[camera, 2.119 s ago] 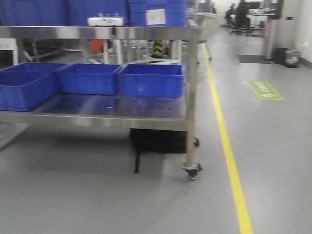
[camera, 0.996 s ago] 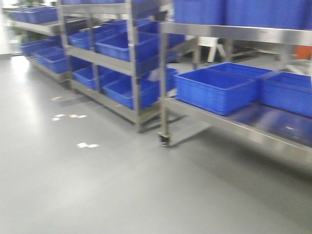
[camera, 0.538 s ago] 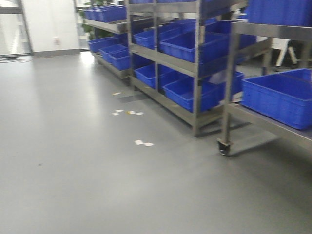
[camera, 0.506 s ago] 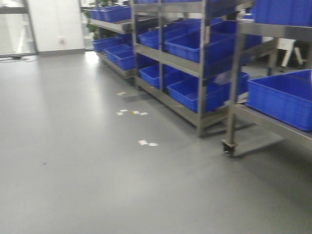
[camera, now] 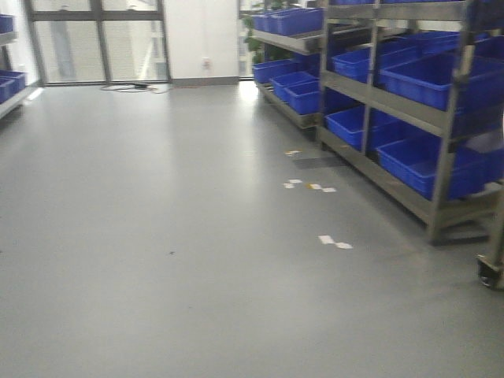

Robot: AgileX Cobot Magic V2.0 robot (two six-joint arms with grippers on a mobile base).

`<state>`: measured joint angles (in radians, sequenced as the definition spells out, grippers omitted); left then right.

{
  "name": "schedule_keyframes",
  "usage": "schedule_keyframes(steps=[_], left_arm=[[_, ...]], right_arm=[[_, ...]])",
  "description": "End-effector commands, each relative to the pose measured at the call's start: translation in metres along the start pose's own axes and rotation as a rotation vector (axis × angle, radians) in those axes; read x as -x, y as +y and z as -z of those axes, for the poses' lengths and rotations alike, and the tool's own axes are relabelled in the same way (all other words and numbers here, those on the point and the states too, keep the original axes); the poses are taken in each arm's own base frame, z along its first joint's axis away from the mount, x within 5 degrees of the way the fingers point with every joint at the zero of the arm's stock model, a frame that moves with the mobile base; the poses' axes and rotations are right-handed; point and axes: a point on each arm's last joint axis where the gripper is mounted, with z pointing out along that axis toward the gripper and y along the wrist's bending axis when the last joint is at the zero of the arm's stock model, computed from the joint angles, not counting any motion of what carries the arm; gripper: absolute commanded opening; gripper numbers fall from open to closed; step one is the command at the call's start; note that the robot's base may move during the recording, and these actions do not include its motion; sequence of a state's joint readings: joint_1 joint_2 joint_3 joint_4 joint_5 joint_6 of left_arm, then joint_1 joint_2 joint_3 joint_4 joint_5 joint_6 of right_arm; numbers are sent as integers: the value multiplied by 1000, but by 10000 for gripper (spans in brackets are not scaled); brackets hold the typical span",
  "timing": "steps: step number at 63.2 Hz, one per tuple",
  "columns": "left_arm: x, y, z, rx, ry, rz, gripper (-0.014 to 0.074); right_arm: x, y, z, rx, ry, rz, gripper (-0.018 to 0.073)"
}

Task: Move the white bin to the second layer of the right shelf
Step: 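Drive down the aisle between blue crate racks holding the bin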

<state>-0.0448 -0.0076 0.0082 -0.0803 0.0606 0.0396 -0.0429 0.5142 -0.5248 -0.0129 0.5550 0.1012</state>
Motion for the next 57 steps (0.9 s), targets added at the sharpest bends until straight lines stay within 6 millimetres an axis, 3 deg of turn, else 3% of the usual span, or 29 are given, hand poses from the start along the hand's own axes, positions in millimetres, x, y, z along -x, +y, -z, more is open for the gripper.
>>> schedule_keyframes(steps=[1,57], left_arm=[[-1,0,0,-4,-71,11,85],[-1,0,0,-4,-71,11,85]], right_arm=[[17,2,5,12,-122,-1,55],[17,2,5,12,-122,-1,55]])
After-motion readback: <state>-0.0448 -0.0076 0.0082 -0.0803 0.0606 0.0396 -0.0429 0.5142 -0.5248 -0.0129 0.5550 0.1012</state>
